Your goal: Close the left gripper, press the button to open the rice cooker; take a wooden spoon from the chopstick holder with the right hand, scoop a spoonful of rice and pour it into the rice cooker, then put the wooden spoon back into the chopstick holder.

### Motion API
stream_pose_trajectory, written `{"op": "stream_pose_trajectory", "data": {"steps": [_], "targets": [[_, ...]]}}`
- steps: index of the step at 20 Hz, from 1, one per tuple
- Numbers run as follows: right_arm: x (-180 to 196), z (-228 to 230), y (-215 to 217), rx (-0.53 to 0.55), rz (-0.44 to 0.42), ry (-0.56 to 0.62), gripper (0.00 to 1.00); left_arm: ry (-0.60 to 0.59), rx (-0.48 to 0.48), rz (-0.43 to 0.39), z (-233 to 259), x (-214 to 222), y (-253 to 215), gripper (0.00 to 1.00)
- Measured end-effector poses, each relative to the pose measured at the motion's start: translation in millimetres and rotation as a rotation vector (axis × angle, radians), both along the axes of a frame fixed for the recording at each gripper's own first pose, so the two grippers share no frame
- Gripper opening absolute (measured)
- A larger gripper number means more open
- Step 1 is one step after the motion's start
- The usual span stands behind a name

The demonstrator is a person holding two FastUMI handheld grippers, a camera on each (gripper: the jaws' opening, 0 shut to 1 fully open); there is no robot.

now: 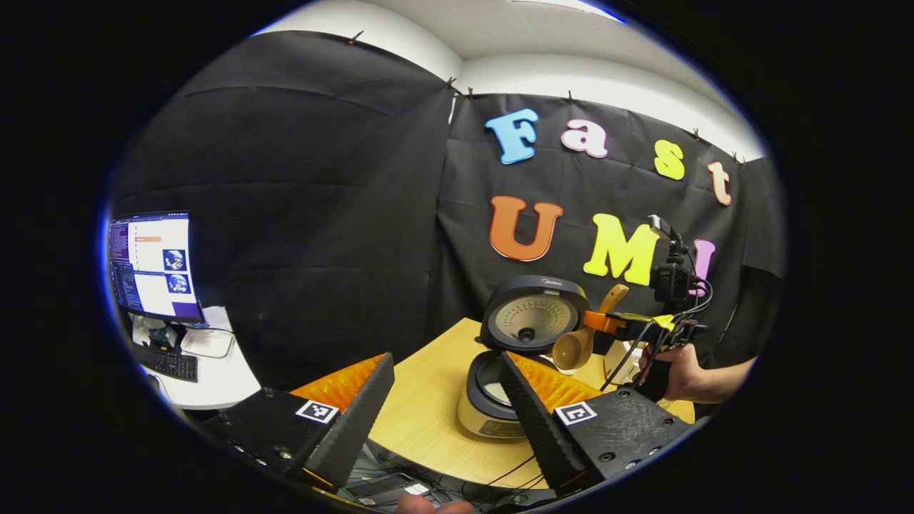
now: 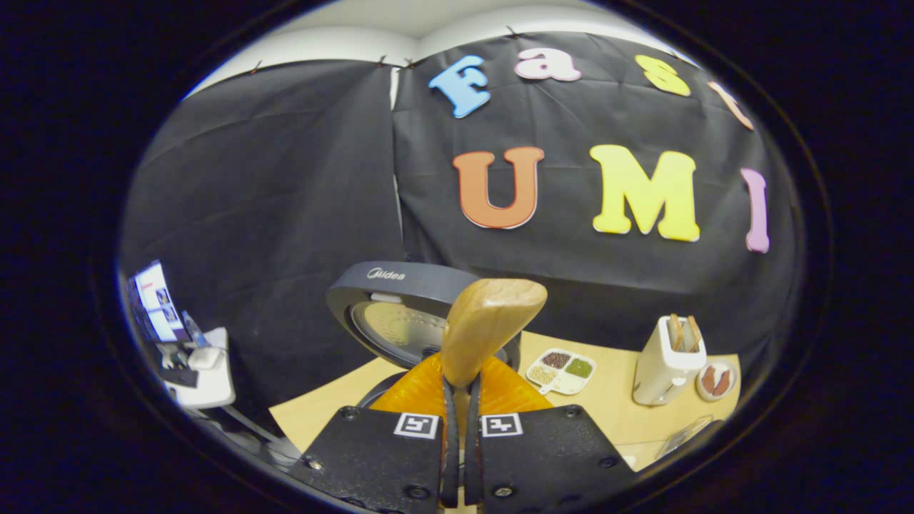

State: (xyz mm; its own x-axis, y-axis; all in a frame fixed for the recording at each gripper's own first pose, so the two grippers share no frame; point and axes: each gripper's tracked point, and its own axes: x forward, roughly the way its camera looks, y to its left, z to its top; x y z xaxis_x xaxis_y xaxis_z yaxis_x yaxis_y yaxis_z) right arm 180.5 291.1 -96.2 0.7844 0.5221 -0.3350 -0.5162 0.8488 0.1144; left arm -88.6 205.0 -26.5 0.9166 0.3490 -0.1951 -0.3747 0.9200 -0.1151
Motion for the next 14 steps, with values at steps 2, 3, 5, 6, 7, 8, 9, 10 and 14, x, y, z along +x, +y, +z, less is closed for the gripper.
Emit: {"op": "stream_pose_trajectory", "data": {"steps": [2,3,5,6,7,8,9,10,14], "targets": [[2,6,-28,0.081,-0.041,0.066,0.09,-0.014,0.018,-0.047,7,16,-15,0.95],[2,8,-45,0.117,-0.068,0.094,0.08,-0.020,0.026,-0.070,8,26,-21,0.95],[7,16,-87,0.177,-0.131,0.134,0.08,-0.042,0.038,-0.116,15,43,-35,0.95],[10,18,-110,0.199,-0.164,0.145,0.08,-0.052,0.040,-0.139,18,53,-43,0.95],[11,19,-133,0.214,-0.198,0.151,0.08,-0.062,0.043,-0.160,20,63,-51,0.95],[14,22,-157,0.225,-0.234,0.151,0.08,-0.071,0.045,-0.182,22,73,-59,0.95],[16,22,-181,0.233,-0.272,0.148,0.09,-0.076,0.048,-0.207,23,81,-67,0.95],[15,24,-204,0.236,-0.310,0.142,0.09,-0.079,0.053,-0.230,23,89,-76,0.95],[19,17,-297,0.241,-0.467,0.135,0.09,-0.080,0.084,-0.294,26,126,-102,0.95]]}}
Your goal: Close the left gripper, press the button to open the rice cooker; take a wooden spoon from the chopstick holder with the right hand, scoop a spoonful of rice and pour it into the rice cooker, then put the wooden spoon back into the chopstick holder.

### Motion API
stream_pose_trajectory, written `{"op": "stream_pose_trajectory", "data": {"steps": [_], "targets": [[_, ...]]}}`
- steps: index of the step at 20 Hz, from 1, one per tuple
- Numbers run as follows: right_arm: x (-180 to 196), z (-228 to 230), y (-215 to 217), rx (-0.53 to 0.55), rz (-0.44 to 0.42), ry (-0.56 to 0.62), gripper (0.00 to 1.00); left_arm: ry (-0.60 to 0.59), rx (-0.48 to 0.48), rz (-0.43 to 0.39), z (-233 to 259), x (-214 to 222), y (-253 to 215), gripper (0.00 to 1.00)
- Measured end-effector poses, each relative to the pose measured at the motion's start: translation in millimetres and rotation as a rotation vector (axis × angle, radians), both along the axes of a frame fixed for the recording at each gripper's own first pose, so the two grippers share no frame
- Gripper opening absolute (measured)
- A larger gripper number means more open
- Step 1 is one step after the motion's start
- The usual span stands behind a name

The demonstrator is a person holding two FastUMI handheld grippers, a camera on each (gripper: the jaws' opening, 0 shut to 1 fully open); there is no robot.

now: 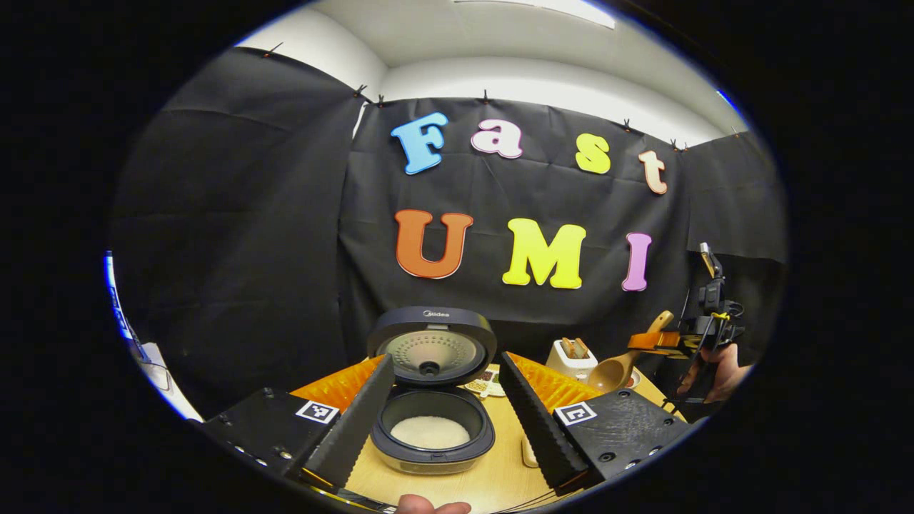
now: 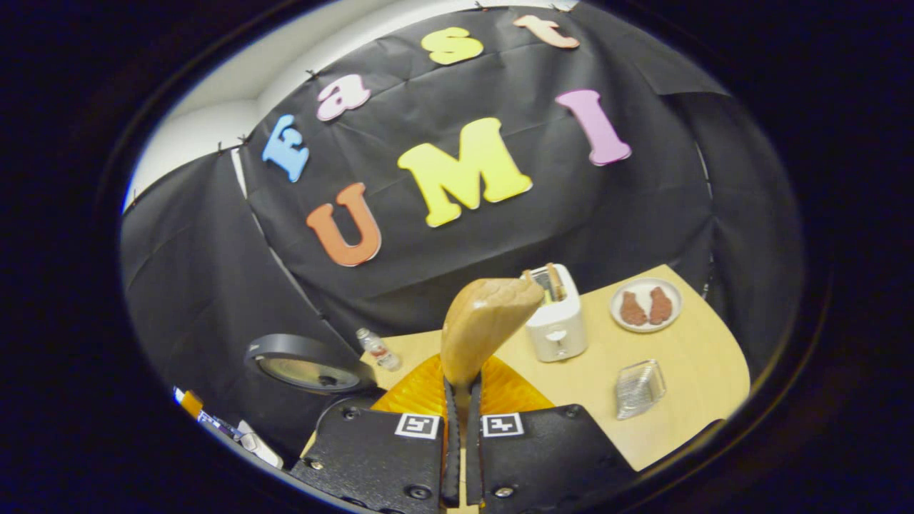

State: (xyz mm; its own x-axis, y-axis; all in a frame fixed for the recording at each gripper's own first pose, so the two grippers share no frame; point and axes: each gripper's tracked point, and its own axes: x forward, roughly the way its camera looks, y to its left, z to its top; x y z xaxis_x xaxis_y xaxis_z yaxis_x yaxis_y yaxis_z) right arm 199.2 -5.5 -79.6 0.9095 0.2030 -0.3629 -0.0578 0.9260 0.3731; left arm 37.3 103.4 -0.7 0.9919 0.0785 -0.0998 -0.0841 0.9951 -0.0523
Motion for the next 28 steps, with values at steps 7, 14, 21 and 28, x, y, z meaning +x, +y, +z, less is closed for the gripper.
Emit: {"op": "stream_pose_trajectory", "data": {"steps": [7,14,21,28], "targets": [[22,-44,-125,-0.078,-0.176,0.063,0.08,0.004,0.019,0.008,1,40,-19,0.95],[66,-141,-176,-0.184,-0.181,0.170,0.09,0.039,0.017,0.052,-2,56,-32,0.95],[83,-199,-179,-0.178,-0.194,0.208,0.10,0.086,0.038,0.112,-10,51,-20,0.95],[75,-189,-177,-0.175,-0.170,0.181,0.23,0.065,0.022,0.091,-4,61,-22,0.95]]}}
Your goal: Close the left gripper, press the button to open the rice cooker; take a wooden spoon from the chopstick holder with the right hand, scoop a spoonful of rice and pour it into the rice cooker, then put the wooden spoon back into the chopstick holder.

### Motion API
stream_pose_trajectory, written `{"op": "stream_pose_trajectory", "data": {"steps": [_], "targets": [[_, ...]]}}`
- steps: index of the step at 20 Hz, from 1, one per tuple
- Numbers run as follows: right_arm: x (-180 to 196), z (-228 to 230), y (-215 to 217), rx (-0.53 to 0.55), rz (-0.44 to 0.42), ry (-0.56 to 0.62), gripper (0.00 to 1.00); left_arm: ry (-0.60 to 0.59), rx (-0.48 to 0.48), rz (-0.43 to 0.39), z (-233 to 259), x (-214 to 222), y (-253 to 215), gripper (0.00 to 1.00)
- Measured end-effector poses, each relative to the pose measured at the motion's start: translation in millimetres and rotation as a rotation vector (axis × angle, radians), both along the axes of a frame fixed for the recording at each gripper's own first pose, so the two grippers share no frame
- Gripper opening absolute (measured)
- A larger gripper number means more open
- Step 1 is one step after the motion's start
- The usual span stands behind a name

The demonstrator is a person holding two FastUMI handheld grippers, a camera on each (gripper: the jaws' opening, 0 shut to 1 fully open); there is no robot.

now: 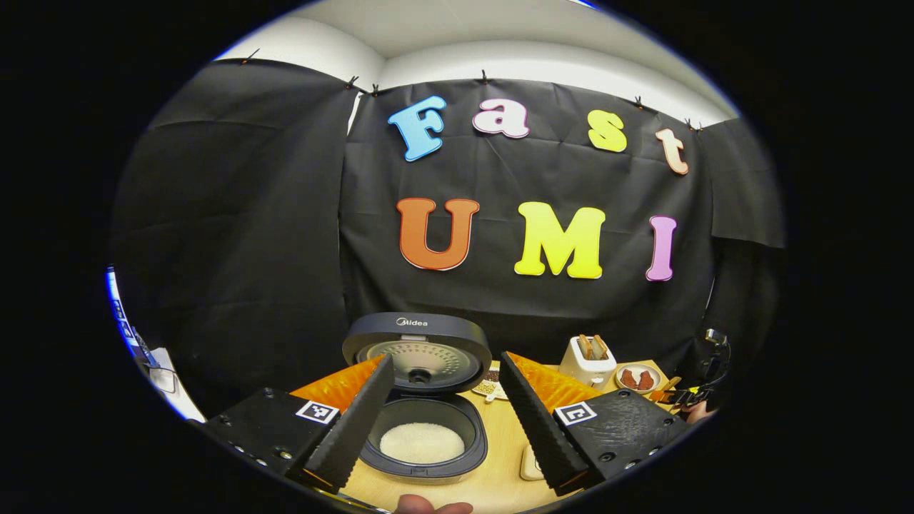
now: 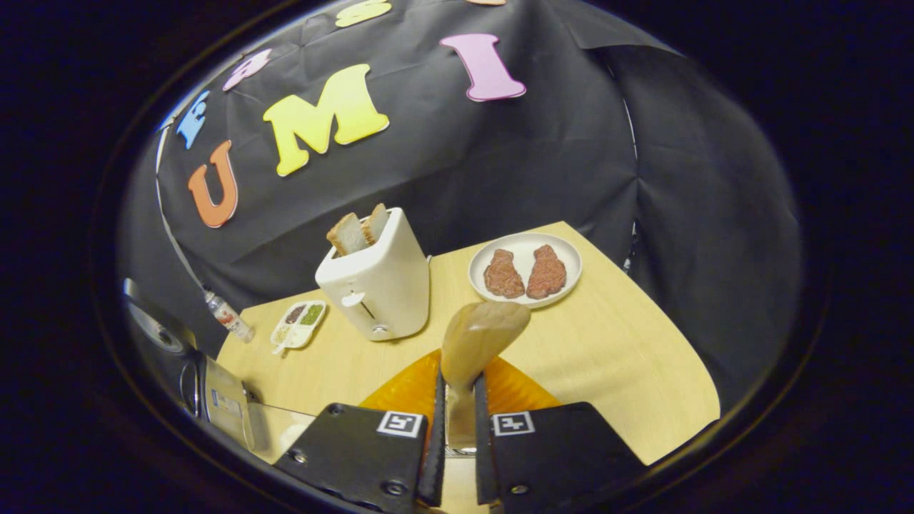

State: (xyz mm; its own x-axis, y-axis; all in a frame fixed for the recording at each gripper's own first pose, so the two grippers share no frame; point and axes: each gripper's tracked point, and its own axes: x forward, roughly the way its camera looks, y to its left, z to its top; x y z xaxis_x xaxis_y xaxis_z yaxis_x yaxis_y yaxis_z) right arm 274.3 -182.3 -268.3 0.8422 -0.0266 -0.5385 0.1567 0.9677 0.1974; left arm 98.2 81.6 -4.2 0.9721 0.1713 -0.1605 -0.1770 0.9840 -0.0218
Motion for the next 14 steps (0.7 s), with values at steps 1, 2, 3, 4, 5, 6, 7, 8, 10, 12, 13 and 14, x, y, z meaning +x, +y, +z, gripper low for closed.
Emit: {"op": "stream_pose_trajectory", "data": {"steps": [1,2,3,4,5,6,7,8,10,12,13,14], "targets": [[0,9,2,-0.007,0.010,-0.014,0.36,-0.008,-0.002,-0.005,2,2,0,0.95],[-3,20,-1,-0.023,0.007,-0.028,0.45,-0.018,-0.005,-0.010,4,5,1,0.95],[-4,30,-7,-0.043,-0.005,-0.051,0.65,-0.027,-0.004,-0.013,7,7,3,0.95],[-8,42,-12,-0.058,-0.015,-0.071,0.75,-0.040,0.008,-0.012,11,9,5,0.95],[-11,56,-15,-0.066,-0.027,-0.098,0.84,-0.051,0.022,-0.010,13,12,8,0.95],[-15,70,-18,-0.078,-0.042,-0.120,0.88,-0.065,0.025,-0.013,17,14,9,0.95],[-19,80,-20,-0.089,-0.046,-0.141,0.89,-0.080,0.020,-0.016,24,19,10,0.95],[-25,92,-21,-0.101,-0.048,-0.159,0.92,-0.094,0.010,-0.020,27,22,10,0.94],[-35,116,-19,-0.123,-0.050,-0.200,0.99,-0.116,-0.002,-0.024,31,28,13,0.94],[-45,136,-9,-0.141,-0.028,-0.233,1.00,-0.129,-0.016,-0.034,35,34,15,0.94],[-50,145,-3,-0.146,-0.012,-0.248,0.99,-0.136,-0.017,-0.033,38,38,18,0.94],[-55,153,3,-0.151,-0.001,-0.263,1.00,-0.141,-0.013,-0.031,39,41,22,0.94]]}}
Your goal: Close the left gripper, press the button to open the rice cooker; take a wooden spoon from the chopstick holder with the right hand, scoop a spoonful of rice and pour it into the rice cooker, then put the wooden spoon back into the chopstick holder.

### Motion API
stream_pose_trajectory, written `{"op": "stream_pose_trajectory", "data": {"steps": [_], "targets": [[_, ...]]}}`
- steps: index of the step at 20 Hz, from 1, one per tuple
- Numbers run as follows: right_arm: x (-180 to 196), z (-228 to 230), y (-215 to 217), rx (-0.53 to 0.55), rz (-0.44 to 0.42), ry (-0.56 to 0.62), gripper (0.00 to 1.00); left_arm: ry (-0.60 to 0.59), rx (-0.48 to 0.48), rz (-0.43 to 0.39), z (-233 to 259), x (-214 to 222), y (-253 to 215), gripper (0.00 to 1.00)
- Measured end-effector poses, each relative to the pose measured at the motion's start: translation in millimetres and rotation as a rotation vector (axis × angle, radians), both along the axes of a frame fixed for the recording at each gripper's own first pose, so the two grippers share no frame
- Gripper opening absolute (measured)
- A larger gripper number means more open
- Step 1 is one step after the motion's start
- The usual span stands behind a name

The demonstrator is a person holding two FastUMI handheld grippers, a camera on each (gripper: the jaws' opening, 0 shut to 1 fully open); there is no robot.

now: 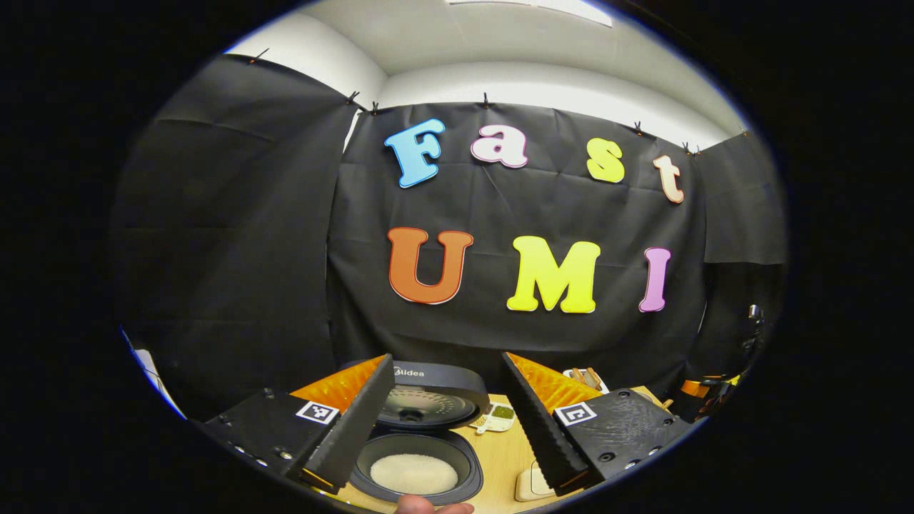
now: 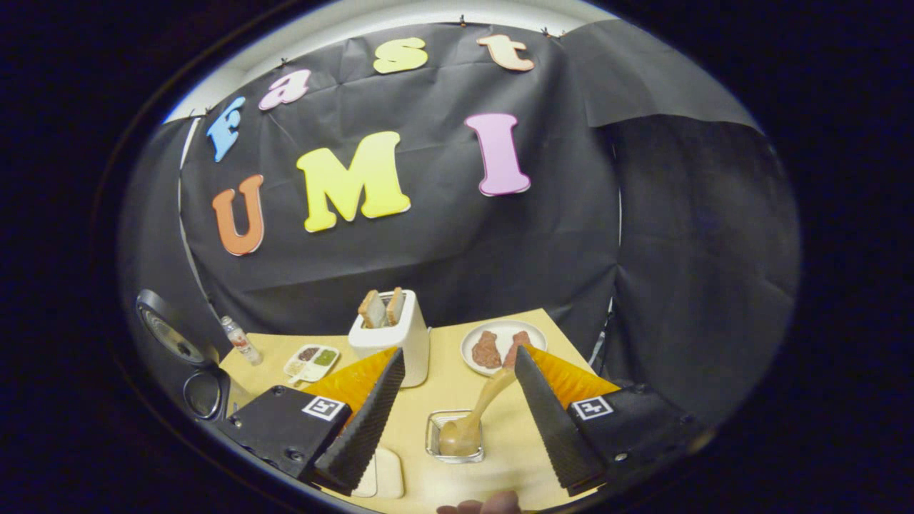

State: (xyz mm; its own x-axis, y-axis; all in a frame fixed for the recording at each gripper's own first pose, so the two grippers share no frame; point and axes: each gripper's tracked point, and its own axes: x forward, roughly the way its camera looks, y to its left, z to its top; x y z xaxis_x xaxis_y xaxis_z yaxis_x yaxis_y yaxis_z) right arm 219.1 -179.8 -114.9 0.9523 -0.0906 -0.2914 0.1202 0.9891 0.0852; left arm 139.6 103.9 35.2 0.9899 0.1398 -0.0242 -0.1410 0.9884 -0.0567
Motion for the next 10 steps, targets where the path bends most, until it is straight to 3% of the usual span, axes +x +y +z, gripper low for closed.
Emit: {"op": "stream_pose_trajectory", "data": {"steps": [10], "targets": [[-62,48,29,-0.038,0.043,-0.097,0.99,0.029,0.017,0.041,-12,80,43,0.94]]}}
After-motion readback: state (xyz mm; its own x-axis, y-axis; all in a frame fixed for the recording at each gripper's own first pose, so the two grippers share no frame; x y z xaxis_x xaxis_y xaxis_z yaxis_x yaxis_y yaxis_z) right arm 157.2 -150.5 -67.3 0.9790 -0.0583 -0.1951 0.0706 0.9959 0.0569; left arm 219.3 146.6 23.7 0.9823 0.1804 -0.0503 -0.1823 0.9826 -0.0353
